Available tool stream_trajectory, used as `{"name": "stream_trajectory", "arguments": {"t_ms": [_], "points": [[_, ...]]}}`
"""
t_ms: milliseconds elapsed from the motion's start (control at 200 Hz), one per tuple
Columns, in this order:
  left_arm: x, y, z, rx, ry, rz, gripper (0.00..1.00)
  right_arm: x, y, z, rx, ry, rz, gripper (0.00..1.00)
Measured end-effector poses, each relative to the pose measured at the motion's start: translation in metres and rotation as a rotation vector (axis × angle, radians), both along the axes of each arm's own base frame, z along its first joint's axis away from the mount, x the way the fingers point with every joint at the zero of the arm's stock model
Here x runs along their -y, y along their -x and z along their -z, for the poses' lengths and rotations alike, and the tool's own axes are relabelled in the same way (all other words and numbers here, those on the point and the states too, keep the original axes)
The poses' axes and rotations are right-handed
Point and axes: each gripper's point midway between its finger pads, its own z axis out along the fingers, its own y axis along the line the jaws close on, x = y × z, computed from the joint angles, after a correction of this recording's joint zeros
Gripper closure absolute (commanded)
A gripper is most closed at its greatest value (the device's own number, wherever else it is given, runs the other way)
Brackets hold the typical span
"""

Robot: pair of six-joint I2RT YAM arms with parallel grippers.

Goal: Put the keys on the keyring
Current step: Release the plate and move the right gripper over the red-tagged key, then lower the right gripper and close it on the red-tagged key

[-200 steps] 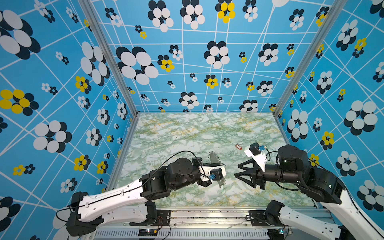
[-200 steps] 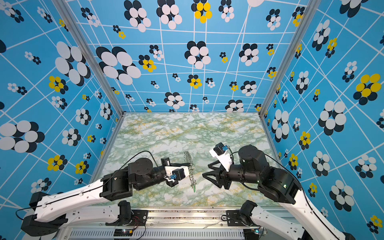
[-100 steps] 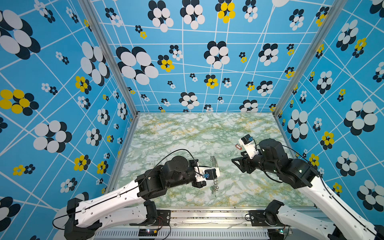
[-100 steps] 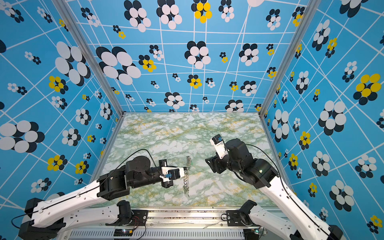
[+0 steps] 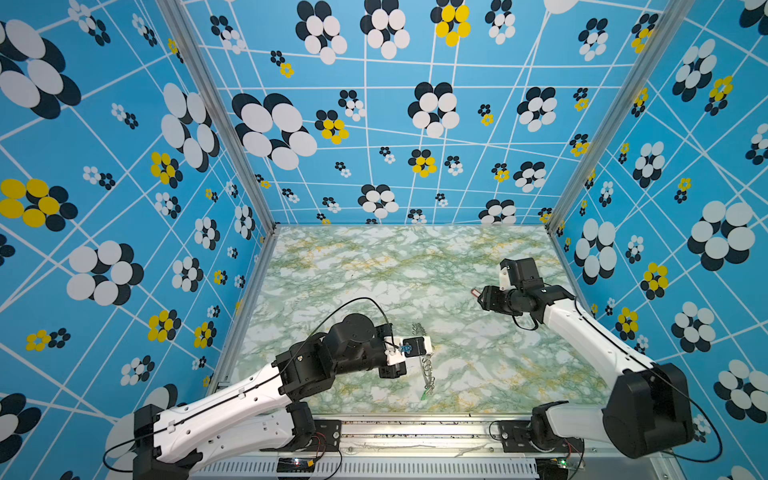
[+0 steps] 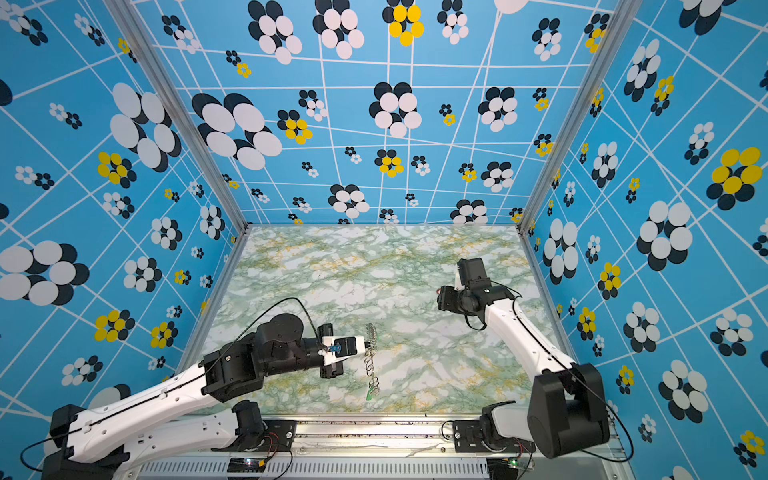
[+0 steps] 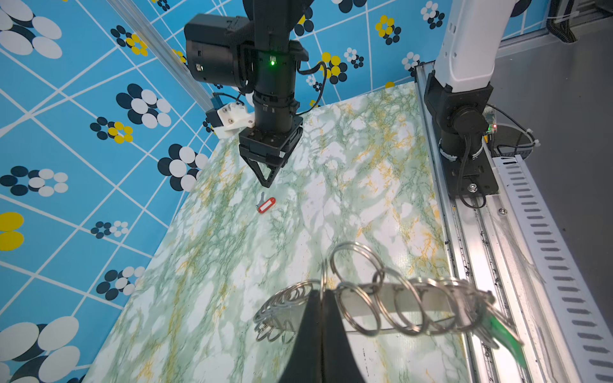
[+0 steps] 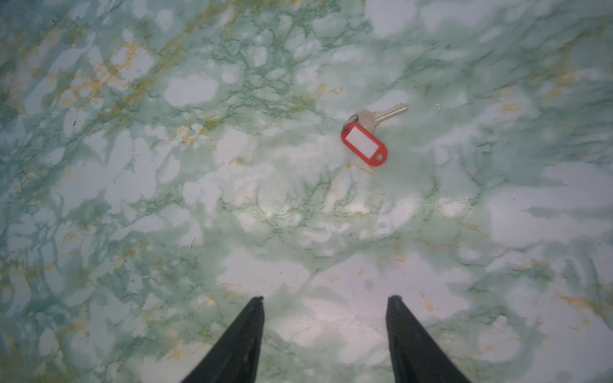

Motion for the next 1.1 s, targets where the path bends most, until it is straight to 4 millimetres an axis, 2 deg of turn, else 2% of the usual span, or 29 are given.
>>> {"name": "stream_trajectory", "arguments": {"t_ms": [110,215,595,745,1020,1104], "points": [[-0.001,-0.001,0.002,-0.010,0.005,0.000,1.00,0.000,-0.019,0.028,-0.059,-0.021,0.057,0.53],[-0.004,-0.002,0.006,-0.019,0.006,-0.006,1.00,-0.002,-0.039,0.043,-0.080,-0.044,0.107,0.56],[-0.010,-0.011,0.014,-0.048,0.010,-0.023,1.00,-0.006,-0.095,0.063,-0.042,-0.093,0.230,0.68],[-0.011,-0.013,0.016,-0.060,0.017,-0.024,1.00,-0.005,-0.103,0.068,-0.043,-0.087,0.251,0.69],[-0.011,-0.015,0.014,-0.060,0.032,-0.025,1.00,-0.001,-0.103,0.084,-0.073,-0.068,0.279,0.75],[-0.011,-0.015,0.017,-0.063,0.031,-0.023,1.00,-0.001,-0.105,0.083,-0.066,-0.070,0.288,0.77]]}}
